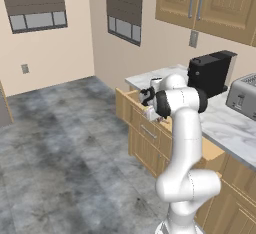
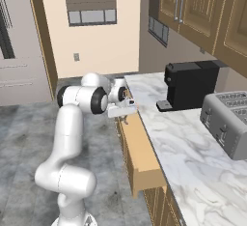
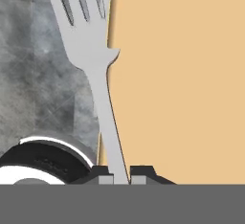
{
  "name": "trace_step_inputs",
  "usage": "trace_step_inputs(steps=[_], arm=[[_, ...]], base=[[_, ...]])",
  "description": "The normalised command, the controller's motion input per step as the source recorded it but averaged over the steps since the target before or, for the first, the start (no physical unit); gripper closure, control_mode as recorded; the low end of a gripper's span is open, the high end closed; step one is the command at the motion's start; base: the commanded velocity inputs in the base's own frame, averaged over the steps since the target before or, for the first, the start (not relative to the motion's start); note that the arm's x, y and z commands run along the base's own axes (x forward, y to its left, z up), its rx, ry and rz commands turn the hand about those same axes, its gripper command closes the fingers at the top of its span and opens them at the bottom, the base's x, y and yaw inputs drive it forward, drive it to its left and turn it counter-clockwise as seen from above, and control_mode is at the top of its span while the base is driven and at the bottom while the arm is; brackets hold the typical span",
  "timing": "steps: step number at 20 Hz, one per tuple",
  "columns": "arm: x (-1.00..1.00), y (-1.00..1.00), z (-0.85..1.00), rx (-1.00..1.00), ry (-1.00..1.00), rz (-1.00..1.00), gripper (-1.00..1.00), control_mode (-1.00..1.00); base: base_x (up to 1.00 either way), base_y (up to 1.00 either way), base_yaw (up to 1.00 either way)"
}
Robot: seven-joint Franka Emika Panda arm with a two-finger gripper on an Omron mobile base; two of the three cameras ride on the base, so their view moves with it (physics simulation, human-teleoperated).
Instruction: Pick up the metallic utensils from the counter and place them in the open drawer. Make sure not to pick up any wooden utensils.
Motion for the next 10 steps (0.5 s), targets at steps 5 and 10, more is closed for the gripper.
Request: trace_step_inputs(steps=[5, 10], arm=[[-0.25, 0.62, -0.65, 0.0, 0.13, 0.0, 1.0, -1.0], [-0.46, 0.82, -0.59, 0.0, 0.12, 0.0, 1.0, -1.0]], base=[[0.0, 0.0, 0.0], [0.0, 0.0, 0.0]])
